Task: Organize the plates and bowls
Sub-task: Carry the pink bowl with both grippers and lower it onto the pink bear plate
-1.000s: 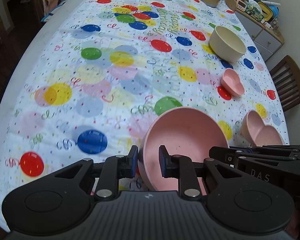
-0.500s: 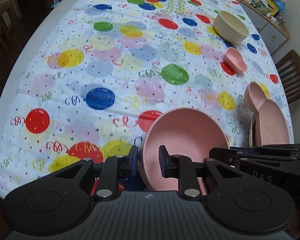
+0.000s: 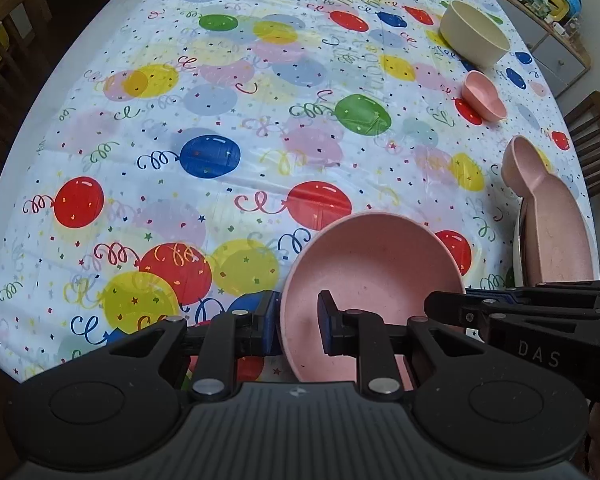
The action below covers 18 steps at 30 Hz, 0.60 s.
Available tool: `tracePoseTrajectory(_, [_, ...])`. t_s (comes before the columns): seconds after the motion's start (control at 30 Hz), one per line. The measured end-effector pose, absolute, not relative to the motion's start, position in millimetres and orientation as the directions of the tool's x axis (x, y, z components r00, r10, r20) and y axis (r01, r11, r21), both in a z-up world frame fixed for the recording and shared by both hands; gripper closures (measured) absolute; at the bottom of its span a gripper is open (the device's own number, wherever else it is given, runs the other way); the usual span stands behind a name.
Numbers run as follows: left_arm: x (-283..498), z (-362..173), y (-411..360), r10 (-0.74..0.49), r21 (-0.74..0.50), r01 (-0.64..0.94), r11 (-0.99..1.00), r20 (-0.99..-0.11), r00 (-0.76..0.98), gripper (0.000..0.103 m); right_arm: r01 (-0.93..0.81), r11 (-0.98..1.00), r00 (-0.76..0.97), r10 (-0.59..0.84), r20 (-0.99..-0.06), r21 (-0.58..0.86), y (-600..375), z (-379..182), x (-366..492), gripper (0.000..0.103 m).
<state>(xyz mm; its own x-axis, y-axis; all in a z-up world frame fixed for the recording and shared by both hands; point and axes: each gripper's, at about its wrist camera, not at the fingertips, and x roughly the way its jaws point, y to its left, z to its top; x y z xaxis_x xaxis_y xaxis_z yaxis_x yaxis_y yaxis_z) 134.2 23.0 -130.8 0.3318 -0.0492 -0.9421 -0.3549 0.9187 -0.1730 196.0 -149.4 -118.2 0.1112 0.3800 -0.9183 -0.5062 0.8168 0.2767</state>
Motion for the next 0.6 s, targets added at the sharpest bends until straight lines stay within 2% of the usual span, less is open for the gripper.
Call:
tracePoseTrajectory(0.23, [134,-130,23,-0.053,-0.18,-0.364,0.914,-0.942,0.332,0.082,-0.511,0.813,0.102,0.379,-0.92,0.278,-149,-121,196,0.095])
tracePoseTrajectory(0.6, [130,-114,21,-0.029,-0.165,-0.346,0.924,-0.931,0.364,0.081,-0.524,0.801,0.107,0.398,-0.911,0.289,-151,-114,195,0.084])
